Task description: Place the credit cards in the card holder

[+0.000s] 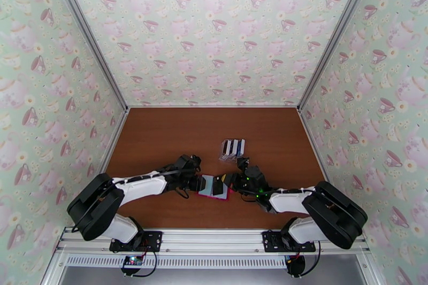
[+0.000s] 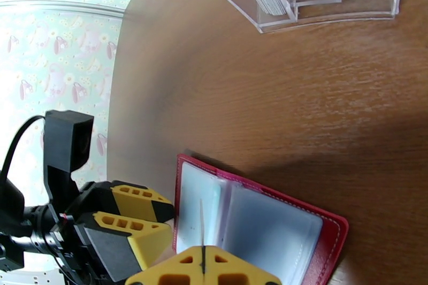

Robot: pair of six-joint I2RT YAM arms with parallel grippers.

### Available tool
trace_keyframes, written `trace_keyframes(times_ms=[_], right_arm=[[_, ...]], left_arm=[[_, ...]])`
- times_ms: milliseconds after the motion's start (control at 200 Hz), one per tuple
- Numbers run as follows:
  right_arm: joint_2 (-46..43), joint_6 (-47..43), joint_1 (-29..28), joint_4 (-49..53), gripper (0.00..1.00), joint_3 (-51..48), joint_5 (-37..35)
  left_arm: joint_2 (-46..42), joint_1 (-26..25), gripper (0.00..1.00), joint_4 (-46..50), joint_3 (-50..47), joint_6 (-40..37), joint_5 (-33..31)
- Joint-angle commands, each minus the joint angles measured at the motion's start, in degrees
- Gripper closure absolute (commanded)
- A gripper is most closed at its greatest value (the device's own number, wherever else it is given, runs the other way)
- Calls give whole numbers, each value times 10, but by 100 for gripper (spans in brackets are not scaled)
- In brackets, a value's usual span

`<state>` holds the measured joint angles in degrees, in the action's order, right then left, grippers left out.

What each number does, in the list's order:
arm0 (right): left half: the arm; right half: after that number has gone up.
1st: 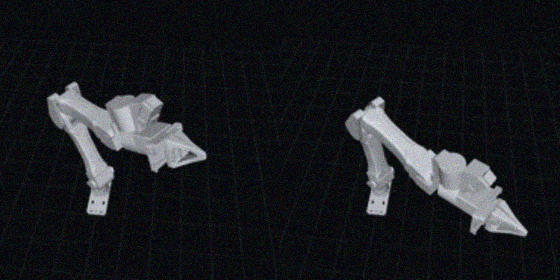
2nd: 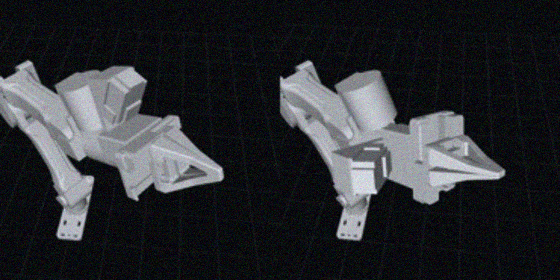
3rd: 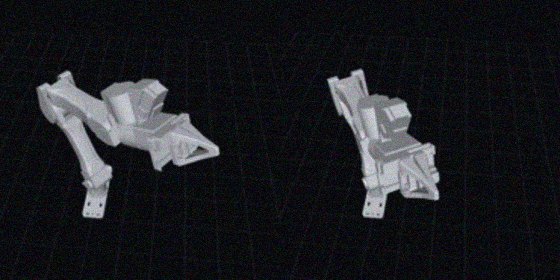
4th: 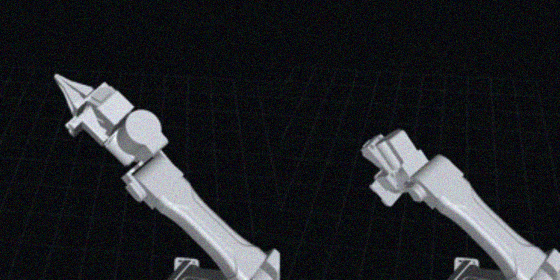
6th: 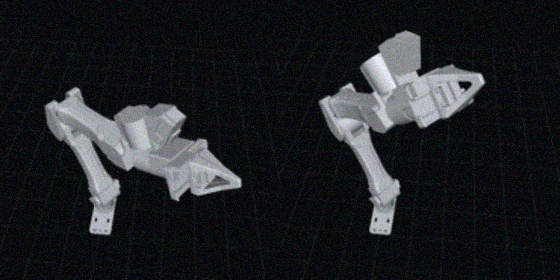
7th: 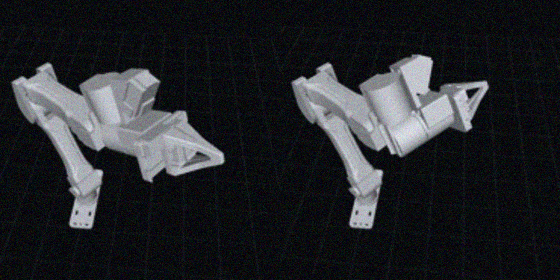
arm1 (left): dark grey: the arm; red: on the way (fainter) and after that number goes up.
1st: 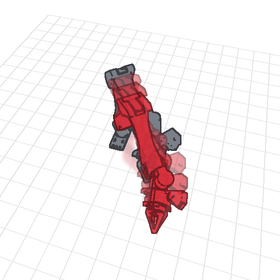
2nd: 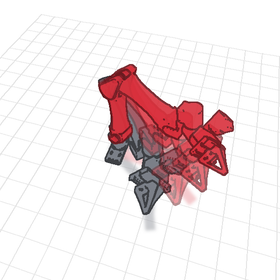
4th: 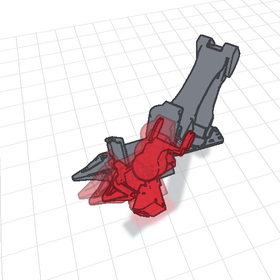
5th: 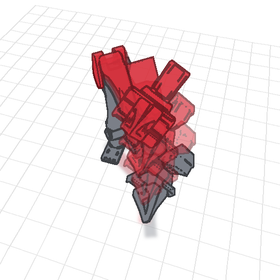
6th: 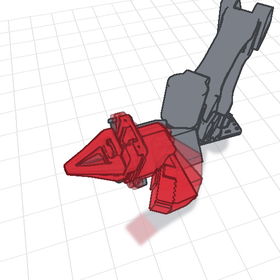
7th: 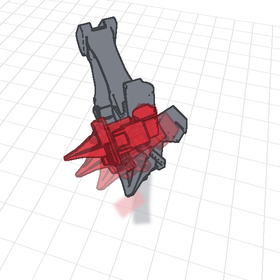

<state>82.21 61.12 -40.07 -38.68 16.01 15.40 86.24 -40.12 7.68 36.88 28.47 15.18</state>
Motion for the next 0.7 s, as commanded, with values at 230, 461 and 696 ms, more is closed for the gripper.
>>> trace_keyframes(times_ms=[230,461,696], right_arm=[[13,9,-2,-39,100,-14,-16],[21,9,-3,-48,100,-20,-27],[41,22,-3,-71,100,-21,-29]], left_arm=[[10,-1,60,-10,-18,7,-1],[7,-2,62,-21,-39,21,4],[3,-5,63,-44,-60,42,12]])
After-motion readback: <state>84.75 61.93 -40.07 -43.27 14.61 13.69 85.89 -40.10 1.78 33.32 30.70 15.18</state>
